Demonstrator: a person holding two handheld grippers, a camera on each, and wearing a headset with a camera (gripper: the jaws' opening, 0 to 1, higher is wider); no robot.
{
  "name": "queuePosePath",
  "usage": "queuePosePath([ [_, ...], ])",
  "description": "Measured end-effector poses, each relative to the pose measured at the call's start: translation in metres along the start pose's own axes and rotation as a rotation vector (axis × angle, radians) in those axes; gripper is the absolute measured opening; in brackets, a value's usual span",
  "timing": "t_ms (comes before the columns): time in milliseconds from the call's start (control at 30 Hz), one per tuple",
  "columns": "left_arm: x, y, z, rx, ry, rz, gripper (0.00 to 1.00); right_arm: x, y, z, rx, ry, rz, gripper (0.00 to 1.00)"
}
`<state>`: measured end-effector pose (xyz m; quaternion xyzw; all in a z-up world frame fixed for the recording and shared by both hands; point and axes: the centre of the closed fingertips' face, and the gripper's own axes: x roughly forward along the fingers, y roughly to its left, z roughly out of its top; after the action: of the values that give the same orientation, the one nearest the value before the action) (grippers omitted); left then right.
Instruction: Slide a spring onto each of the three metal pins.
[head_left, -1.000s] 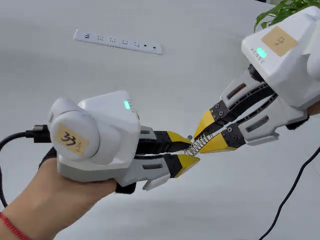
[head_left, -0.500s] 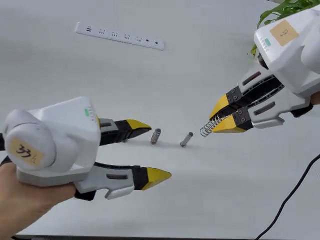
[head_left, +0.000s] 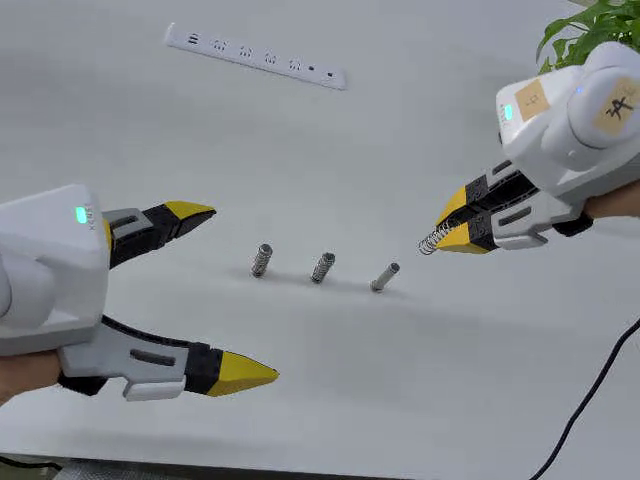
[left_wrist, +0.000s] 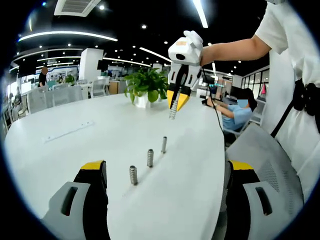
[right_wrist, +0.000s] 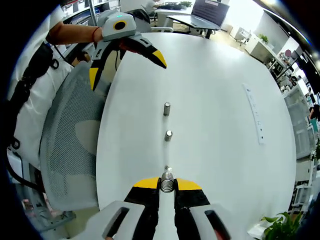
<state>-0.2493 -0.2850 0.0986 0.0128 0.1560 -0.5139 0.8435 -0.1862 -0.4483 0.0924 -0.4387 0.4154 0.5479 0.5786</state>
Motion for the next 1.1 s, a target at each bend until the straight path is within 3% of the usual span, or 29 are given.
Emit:
queuePosePath([
  [67,-0.002,0.001,-0.001,-0.04,-0.01,-0.001,0.99,0.008,-0.002,-0.001,-0.002,0.008,0.003,0.07],
  [233,-0.002,0.006,-0.01,-0.023,0.017,0.017,0.99,0.023,-0.005,-0.003,0.031,0.015,0.016,0.07],
  [400,-0.004,0.01,-0.012,-0.04,0.009,0.028,0.99,0.032,-0.002,-0.002,0.038,0.021,0.035,0.07],
  [767,-0.004,0.013,-0.01,-0.056,-0.011,0.029,0.99,0.044,-0.003,-0.007,0.042,0.037,0.062,0.07],
  [1100,-0.002,0.009,-0.012,-0.068,-0.013,0.02,0.99,0.049,-0.004,-0.009,0.036,0.051,0.074,0.07],
])
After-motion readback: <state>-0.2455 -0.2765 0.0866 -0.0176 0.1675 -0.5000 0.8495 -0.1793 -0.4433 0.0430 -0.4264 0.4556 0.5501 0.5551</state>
